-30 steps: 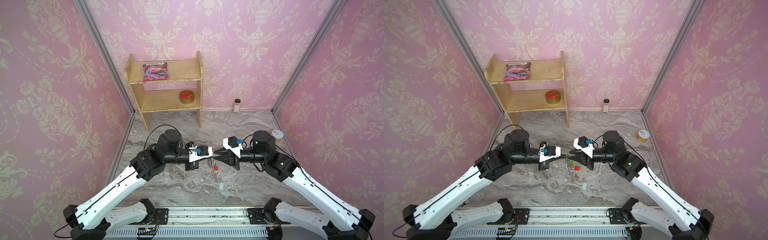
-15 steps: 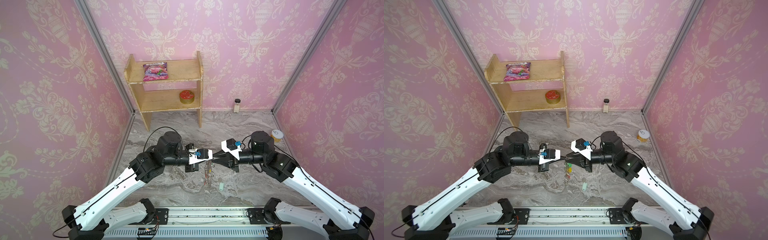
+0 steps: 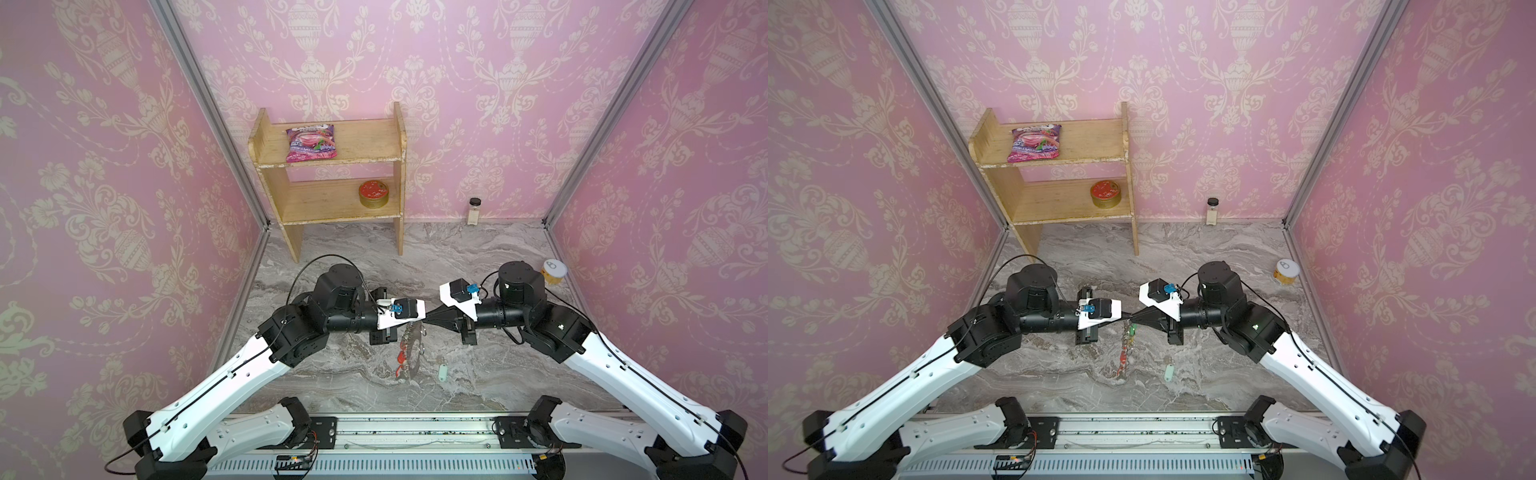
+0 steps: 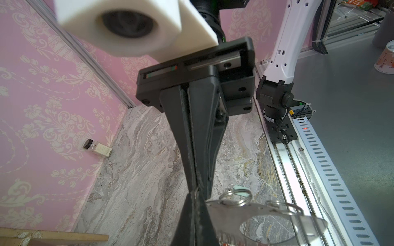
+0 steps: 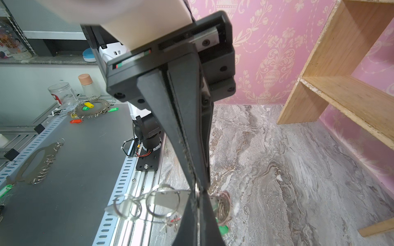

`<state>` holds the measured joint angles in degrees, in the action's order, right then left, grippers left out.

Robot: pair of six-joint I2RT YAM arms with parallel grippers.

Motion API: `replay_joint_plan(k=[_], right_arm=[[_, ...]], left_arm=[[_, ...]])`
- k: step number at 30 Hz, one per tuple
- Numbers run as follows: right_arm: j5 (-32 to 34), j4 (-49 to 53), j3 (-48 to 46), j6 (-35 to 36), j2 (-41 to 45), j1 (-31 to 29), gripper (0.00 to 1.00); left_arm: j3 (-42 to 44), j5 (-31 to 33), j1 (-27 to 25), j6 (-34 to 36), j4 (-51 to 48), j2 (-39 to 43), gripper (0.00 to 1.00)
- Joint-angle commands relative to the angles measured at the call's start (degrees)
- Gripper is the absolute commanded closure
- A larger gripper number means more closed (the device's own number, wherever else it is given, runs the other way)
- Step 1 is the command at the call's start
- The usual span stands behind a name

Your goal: Put the keys on the keyring

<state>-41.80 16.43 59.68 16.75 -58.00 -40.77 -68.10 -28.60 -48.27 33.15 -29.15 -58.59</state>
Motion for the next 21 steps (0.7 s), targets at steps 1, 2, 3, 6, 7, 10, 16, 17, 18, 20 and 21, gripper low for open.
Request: replay_joint_plan(k=[1,2,3,6,7,10,16,17,18,20,21], right_arm=[[0.4,-2.7,0.2,-1.8,0.8,-0.4,1.0],[1.0,-4.2,-0.6,-2.4,1.3,-0.5,1.0],[1.5,-5.4,-1.2,-3.1,1.8,-0.4,1.0],[2.0,-10.8,-3.5,-6.2,3.3,-0.3,1.0],[2.2,-12.7,-4.1,-7.3,3.7,-0.2,1.0],[3.2,-15.8,-5.7,-9.4,4.8,0.1,1.0],[3.8,-21.3,-8.6,-13.1,7.5,1.1,1.0],[4.0,-21.8,-9.0,-13.5,7.8,1.2,1.0],[4.1,-22.6,-9.3,-13.9,8.3,1.4,1.0],[4.1,-23.6,-10.0,-14.6,9.0,1.5,1.0],[4.1,-24.0,-10.1,-14.8,9.3,1.6,1.0]], left_arm=[[-0.8,-0.7,-1.1,0.1,2.4,0.8,1.0],[-0.4,-0.1,-1.1,-0.7,3.3,0.9,1.0],[-0.1,0.5,-1.1,-1.1,3.9,1.1,1.0],[0.9,2.3,-1.1,-3.1,6.1,1.8,0.97],[1.1,2.6,-1.1,-3.5,6.5,1.9,0.96],[1.5,4.0,-1.1,-4.9,7.5,2.5,0.79],[3.7,7.2,-1.0,-7.9,10.6,4.1,0.65],[3.8,7.2,-1.1,-8.2,10.7,4.1,0.65],[4.1,7.1,-1.0,-8.8,10.9,4.1,0.65],[4.6,6.7,-1.0,-9.7,11.6,4.0,0.65],[5.0,6.8,-1.0,-10.3,12.1,4.0,0.65]])
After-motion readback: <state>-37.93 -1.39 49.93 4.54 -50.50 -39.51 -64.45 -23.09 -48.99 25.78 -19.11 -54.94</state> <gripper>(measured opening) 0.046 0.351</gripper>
